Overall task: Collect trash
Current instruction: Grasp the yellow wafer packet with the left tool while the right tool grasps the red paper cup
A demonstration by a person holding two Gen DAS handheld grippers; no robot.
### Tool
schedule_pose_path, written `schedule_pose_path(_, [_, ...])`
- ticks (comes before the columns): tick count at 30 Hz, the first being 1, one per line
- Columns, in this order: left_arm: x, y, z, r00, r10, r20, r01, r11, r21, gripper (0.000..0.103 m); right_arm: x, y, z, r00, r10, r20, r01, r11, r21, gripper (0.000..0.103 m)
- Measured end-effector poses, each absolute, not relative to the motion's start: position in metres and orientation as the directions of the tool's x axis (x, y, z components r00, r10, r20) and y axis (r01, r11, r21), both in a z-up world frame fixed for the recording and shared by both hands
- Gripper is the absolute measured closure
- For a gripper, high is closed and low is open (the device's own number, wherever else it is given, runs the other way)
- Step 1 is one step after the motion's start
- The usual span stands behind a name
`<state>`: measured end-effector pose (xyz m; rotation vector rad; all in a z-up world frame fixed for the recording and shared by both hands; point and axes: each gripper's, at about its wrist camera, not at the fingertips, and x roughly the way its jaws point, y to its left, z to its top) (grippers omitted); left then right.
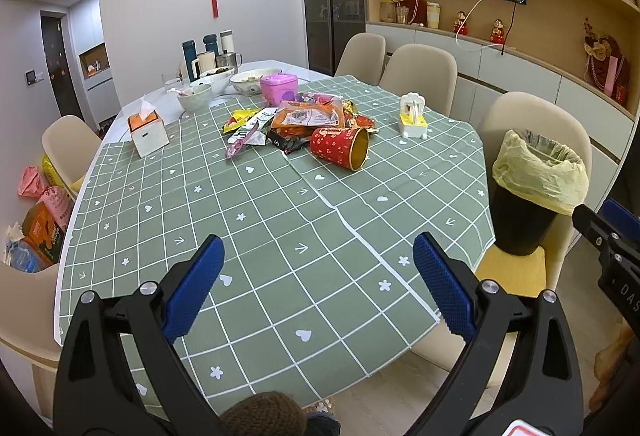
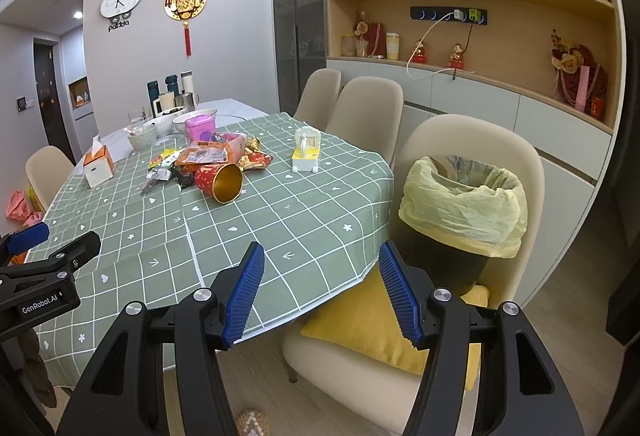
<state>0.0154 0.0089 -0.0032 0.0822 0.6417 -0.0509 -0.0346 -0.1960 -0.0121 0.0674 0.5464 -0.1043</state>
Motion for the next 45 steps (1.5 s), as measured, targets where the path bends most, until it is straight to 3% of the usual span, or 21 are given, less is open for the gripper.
schedule_pose_path(13, [0.101,0.029,-0.026,0.739,-0.108,-0.664,0.222,0.971,0.089,0.012,0.039,-0.202,-0.025,0.819,-0.06,-0.57,0.112,0.992,0.055,0.046])
schedule_pose_path(18, [0.169,0.062,-0.033,0.733,-0.15,-0.664,0.241,0.969,0.047,0.009,0.082,-0.19,-0.029,0.807,-0.053,-0.588,0.079,0.997,0.018,0.046])
schedule_pose_path(25, [0.286,0.126,-0.06,0.654,-0.137,-0.744,0.182,0.983,-0.021,0.009,0.141,-0.17,-0.04,0.771,-0.039,-0.636,0.029,0.999,-0.026,0.046])
schedule_pose_path(29, [0.347,0.168,-0.066,0.639,-0.186,-0.746,0.168,0.981,-0.101,0.018,0.167,-0.163,-0.05,0.745,-0.039,-0.666,0.032,0.999,-0.024,0.046])
schedule_pose_path(34, [0.426,0.206,-0.073,0.664,-0.12,-0.738,0.074,0.993,-0.096,0.03,0.212,-0.152,-0.067,0.706,-0.043,-0.707,0.057,0.998,-0.003,0.046])
schedule_pose_path(41, [0.506,0.225,-0.111,0.554,-0.151,-0.818,0.038,0.987,-0.157,0.05,0.268,-0.116,-0.072,0.69,0.026,-0.723,-0.025,1.0,0.012,0.046])
schedule_pose_path(43, [0.515,0.223,-0.116,0.535,-0.142,-0.833,0.05,0.989,-0.136,0.058,0.276,-0.101,-0.07,0.694,0.033,-0.719,-0.076,0.997,-0.028,0.046])
schedule_pose_path(45, [0.516,0.224,-0.115,0.534,-0.143,-0.834,0.054,0.989,-0.135,0.085,0.28,-0.09,-0.068,0.695,0.04,-0.718,-0.114,0.992,-0.056,0.046])
